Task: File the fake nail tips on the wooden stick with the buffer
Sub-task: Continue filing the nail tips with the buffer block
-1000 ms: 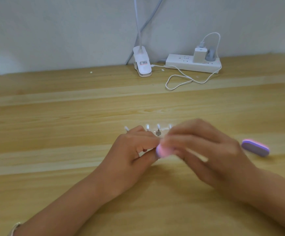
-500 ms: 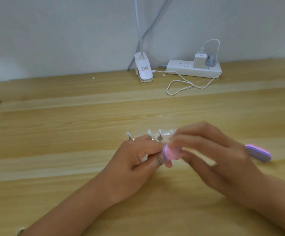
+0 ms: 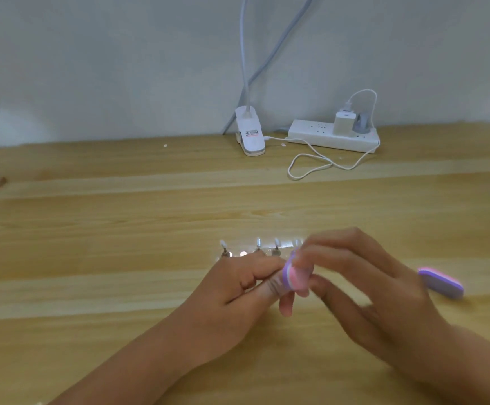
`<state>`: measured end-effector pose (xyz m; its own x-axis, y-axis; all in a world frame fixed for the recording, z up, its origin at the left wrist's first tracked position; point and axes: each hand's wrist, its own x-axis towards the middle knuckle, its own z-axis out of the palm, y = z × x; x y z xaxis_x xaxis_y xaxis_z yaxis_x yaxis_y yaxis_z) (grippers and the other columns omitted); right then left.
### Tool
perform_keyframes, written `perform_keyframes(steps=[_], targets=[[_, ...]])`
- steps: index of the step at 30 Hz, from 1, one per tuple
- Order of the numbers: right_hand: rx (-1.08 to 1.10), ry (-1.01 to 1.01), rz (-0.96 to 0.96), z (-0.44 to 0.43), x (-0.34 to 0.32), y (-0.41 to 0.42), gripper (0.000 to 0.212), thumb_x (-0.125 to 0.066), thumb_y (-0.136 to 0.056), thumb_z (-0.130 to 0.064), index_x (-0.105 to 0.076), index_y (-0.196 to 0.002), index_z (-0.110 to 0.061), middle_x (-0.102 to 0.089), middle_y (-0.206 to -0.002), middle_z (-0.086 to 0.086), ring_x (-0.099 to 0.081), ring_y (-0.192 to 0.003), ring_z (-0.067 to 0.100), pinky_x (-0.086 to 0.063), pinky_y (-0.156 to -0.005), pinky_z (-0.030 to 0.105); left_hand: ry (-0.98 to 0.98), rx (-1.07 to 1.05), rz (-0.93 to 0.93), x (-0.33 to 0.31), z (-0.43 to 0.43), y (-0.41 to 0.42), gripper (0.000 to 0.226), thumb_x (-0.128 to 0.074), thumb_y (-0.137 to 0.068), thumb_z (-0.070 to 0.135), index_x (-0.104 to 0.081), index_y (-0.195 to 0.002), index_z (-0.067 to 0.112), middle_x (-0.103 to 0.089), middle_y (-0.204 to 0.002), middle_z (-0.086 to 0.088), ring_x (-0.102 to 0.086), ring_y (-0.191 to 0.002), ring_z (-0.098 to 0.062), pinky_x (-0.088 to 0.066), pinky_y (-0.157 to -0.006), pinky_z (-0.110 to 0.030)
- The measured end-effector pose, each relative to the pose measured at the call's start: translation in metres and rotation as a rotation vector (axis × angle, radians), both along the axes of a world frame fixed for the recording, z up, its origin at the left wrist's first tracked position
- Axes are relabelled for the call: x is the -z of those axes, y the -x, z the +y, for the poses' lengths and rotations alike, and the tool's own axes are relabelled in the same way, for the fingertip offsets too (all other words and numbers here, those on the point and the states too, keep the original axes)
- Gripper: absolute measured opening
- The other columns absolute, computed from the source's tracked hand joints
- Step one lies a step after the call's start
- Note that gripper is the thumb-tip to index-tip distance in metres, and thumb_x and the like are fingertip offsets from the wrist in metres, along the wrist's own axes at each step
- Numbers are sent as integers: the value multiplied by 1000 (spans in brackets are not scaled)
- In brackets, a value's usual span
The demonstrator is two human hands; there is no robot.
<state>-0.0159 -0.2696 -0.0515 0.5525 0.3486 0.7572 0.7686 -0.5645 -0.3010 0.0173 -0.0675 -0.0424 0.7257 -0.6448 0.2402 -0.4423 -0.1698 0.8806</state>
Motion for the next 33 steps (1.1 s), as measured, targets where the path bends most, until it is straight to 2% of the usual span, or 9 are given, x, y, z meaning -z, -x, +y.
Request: perform_keyframes(steps=[2, 4, 7, 12, 15, 18, 23, 29, 33], targets=[[-22, 29, -42, 4, 2, 2, 17, -64, -92, -2, -70, -107, -8, -64, -109, 2, -63, -101, 17, -48, -91, 24, 19, 20, 35, -2, 1, 0, 33, -47, -98, 32, -67, -80, 14, -61, -69, 7, -56, -74, -11, -40, -74, -27], [37, 56, -42, 0, 1, -2, 13, -64, -92, -4, -72, -102, -5, -65, -106, 2, -63, -99, 16, -49, -90, 25, -12, 34, 63, -3, 2, 0, 33, -45, -100, 32, -70, -87, 16, -59, -67, 11, -55, -75, -8, -38, -77, -23], [105, 33, -14, -6, -3, -5, 12, -61, -93, -7, -71, -100, -5, -65, -103, 1, -64, -98, 15, -49, -90, 25, -32, 46, 98, -4, 3, 1, 32, -39, -100, 21, -69, -91, 16, -56, -70, 10, -53, -76, -7, -39, -79, -23], [74, 7, -60, 3, -2, 3, 16, -64, -93, -3, -70, -106, -10, -66, -105, 3, -64, -100, 16, -49, -92, 25, -3, 49, 147, -7, 1, 3, 29, -36, -98, 18, -55, -76, 17, -46, -66, 3, -42, -65, -12, -36, -66, -28], [60, 107, -102, 5, 2, 5, 18, -65, -91, 3, -74, -105, -5, -66, -105, 7, -62, -99, 19, -48, -91, 26, 33, 87, 194, -11, 2, 5, 29, -37, -97, 16, -48, -70, 17, -41, -62, 10, -37, -60, -9, -33, -60, -19], [81, 64, -83, 0, -2, 3, 15, -64, -92, 0, -73, -103, -5, -65, -105, 4, -62, -98, 18, -49, -88, 28, 50, 156, 286, -12, 3, 4, 28, -35, -98, 11, -50, -74, 11, -44, -62, 15, -37, -57, -5, -34, -61, -14], [-18, 96, -116, 3, 0, 6, 18, -64, -94, 0, -73, -107, -9, -67, -106, 7, -63, -100, 20, -47, -91, 26, 113, 171, 477, -11, 3, 3, 25, -38, -96, 14, -50, -75, 6, -32, -63, 0, -27, -57, -12, -22, -56, -25], [-7, 93, -101, 4, 1, 6, 16, -64, -92, 3, -75, -102, -2, -68, -105, 9, -63, -97, 23, -48, -90, 28, 106, 197, 554, -13, 2, 3, 27, -37, -92, 13, -47, -67, 18, -36, -56, 12, -24, -56, -13, -15, -58, -34], [24, 63, -73, -1, -4, 4, 15, -62, -94, -2, -72, -105, -4, -66, -105, 8, -63, -97, 20, -50, -87, 29, 132, 231, 579, -16, 3, 2, 31, -35, -92, 12, -49, -65, 21, -41, -56, 16, -21, -58, -16, -17, -55, -29]])
